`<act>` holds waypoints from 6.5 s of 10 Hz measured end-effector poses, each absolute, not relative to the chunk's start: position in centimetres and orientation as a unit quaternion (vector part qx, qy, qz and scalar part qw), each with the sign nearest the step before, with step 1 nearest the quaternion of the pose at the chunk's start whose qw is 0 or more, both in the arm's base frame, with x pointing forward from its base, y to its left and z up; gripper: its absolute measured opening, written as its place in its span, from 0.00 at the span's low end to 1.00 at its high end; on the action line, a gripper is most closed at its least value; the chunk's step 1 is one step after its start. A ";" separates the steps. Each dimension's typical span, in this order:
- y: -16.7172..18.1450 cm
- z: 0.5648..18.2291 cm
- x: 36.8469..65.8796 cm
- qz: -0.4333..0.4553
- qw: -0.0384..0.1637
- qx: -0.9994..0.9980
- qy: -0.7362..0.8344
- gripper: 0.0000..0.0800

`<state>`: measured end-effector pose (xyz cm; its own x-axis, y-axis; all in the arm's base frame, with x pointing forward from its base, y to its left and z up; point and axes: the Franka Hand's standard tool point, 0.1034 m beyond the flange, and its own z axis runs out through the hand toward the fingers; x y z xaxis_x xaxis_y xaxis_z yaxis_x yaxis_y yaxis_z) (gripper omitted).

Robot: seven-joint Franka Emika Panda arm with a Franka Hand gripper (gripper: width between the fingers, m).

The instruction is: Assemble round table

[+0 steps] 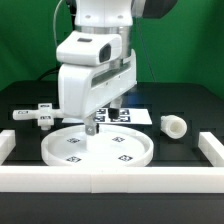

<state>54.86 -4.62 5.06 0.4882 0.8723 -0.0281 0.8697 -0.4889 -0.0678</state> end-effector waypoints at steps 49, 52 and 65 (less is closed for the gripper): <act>4.0 2.2 56.6 0.026 0.033 -0.845 -0.533 0.76; 3.9 4.1 54.5 0.020 0.023 -0.872 -0.488 0.81; 10.2 5.6 48.9 0.017 0.008 -0.979 -0.204 0.81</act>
Offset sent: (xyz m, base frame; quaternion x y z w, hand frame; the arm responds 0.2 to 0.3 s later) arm 0.0000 0.0000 0.0000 0.0000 0.0000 0.0000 1.0000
